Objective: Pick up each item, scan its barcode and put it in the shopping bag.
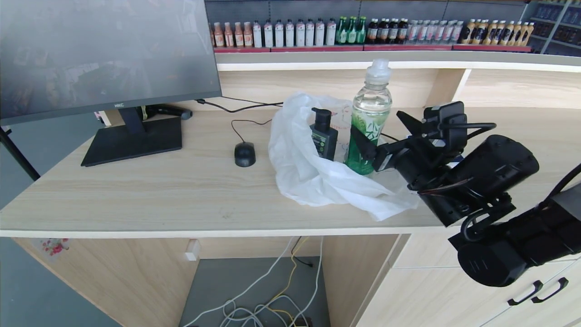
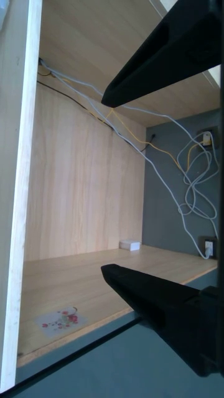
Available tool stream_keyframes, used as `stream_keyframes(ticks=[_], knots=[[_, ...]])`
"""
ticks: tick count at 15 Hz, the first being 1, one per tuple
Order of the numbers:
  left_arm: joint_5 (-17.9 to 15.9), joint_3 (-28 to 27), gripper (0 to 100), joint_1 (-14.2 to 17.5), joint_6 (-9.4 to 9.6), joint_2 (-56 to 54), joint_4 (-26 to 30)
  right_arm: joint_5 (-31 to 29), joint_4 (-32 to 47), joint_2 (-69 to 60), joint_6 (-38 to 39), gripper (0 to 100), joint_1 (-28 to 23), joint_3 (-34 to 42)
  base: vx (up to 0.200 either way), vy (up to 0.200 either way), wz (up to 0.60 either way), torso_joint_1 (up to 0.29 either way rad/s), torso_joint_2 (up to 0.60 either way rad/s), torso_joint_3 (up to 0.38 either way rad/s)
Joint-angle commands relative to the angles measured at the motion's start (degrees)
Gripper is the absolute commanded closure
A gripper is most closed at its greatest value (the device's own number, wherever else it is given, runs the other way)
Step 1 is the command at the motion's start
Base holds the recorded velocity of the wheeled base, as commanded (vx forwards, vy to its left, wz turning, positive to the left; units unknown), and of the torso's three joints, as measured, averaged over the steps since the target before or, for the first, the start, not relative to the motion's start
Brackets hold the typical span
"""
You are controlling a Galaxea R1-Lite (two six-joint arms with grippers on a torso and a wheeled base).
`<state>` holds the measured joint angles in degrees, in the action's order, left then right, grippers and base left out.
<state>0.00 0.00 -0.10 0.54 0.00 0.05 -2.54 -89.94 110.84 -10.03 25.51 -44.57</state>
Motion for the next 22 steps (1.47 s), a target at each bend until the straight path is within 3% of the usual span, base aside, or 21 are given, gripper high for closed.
stream_keyframes(ticks=[1, 4, 5, 7, 8, 10, 12, 18, 19, 21, 22], knots=[[0.0, 0.0, 0, 0.1, -0.01, 0.0, 0.04, -0.01, -0.06, -11.78, 1.07, 0, -0.55, 10.64, 0.0, 0.0, 0.0, 0.0, 0.0, 0.0], [0.0, 0.0, 0, 0.01, -0.01, 0.0, -0.05, -0.01, -0.06, -34.11, 4.58, 0, -6.27, 39.47, 0.0, 0.0, 0.0, 0.0, 0.0, 0.0], [0.0, 0.0, 0, 0.01, -0.01, 0.0, -0.05, -0.01, 0.03, -40.44, 6.78, 0, -9.26, 44.57, 0.0, 0.0, 0.0, 0.0, 0.0, 0.0], [0.0, 0.0, 0, 0.01, -0.01, 0.0, 0.04, 0.16, 12.86, -51.07, 8.98, 0, -14.09, 44.57, 0.0, 0.0, 0.0, 0.0, 0.0, 0.0], [0.0, 0.0, 0, 0.01, -0.01, 0.0, -0.05, 0.34, 23.06, -56.78, 8.8, 0, -14.26, 44.57, 0.0, 0.0, 0.0, 0.0, 0.0, 0.0], [0.0, 0.0, 0, 0.01, -0.01, 0.0, 0.04, 0.43, 39.49, -66.54, 6.34, 0, -12.77, 44.57, 0.0, 0.0, 0.0, 0.0, 0.0, 0.0], [0.0, 0.0, 0, 0.01, -0.01, 0.0, 0.04, 0.34, 50.39, -71.55, 5.46, 0, -9.52, 44.57, 0.0, 0.0, 0.0, 0.0, 0.0, 0.0], [0.0, 0.0, 0, 0.01, -0.01, 0.0, -0.05, 0.34, 85.2, -97.39, 5.37, 0, -9.69, 44.57, 0.0, 0.0, 0.0, 0.0, 0.0, 0.0], [0.0, 0.0, 0, 0.01, -0.1, 0.0, -0.05, 0.43, 89.94, -102.31, 5.9, 0, -9.78, 44.39, 0.0, 0.0, 0.0, 0.0, 0.0, 0.0], [0.0, 0.0, 0, 0.01, -0.1, 0.0, -0.05, 0.43, 89.68, -102.49, 7.04, 0, -12.77, 44.48, 0.0, 0.0, 0.0, 0.0, 0.0, 0.0], [0.0, 0.0, 0, 0.01, -0.1, 0.0, 0.04, 0.34, 89.59, -102.05, 7.04, 0, -18.22, 44.57, 0.0, 0.0, 0.0, 0.0, 0.0, 0.0]])
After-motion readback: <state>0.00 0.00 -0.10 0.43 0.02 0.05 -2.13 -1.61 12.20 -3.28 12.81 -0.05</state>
